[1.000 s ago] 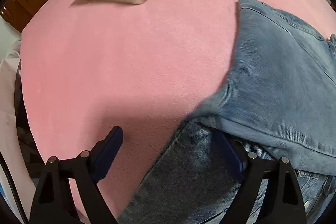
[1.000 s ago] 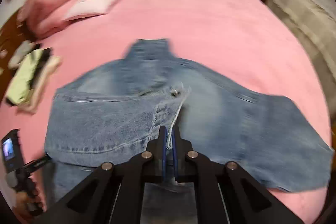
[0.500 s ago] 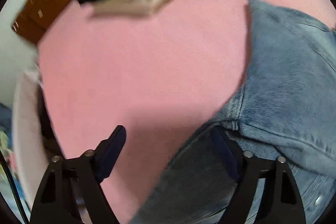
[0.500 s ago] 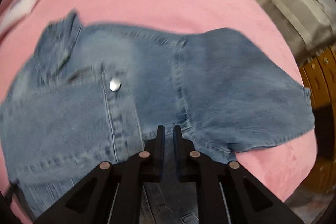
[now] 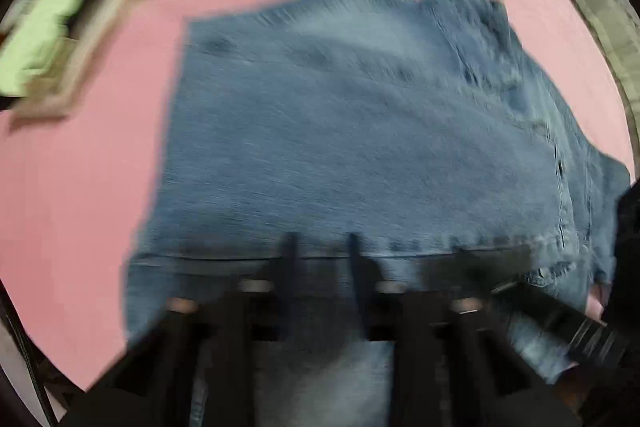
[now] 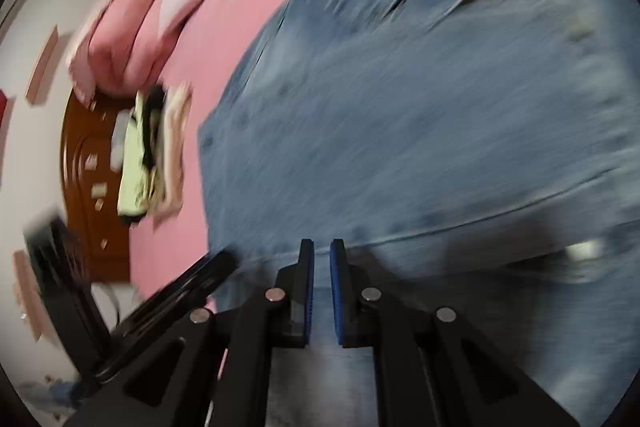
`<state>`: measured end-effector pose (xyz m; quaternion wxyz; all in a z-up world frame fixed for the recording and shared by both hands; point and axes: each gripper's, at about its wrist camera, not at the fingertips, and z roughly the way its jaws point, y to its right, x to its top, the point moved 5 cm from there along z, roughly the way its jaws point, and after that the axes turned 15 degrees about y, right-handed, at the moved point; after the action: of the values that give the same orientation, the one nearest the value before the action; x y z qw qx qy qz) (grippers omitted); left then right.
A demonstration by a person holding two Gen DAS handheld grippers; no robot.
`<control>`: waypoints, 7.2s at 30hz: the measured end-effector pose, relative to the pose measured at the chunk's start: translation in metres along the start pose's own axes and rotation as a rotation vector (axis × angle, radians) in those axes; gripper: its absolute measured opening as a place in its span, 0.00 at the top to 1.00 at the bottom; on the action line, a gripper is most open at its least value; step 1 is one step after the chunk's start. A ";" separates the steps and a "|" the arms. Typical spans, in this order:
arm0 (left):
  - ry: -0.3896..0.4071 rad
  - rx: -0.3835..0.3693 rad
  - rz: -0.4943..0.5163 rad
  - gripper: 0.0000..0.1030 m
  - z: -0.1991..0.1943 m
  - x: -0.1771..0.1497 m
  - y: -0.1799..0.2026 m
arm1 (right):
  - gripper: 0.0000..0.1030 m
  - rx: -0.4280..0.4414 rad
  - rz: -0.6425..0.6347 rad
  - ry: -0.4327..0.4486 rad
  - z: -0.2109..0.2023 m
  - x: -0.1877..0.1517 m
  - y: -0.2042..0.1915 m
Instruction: Fold large clothes
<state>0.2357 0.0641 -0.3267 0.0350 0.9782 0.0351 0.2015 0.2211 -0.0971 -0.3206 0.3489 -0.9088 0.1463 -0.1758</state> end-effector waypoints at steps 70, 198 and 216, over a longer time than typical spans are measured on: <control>-0.074 0.257 -0.034 0.24 0.014 -0.019 -0.081 | 0.31 -0.307 0.186 0.287 -0.060 -0.026 0.046; -0.111 -0.318 -0.004 0.19 0.029 -0.019 0.112 | 0.39 -0.361 -0.187 0.532 -0.130 0.003 0.082; -0.035 -0.063 0.101 0.80 0.076 -0.030 0.231 | 0.39 -0.538 -0.185 0.397 -0.193 -0.005 0.192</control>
<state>0.2506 -0.1724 -0.3887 0.0563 0.9806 -0.0213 0.1867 0.1072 -0.3448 -0.3193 0.0440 -0.9258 0.1694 -0.3350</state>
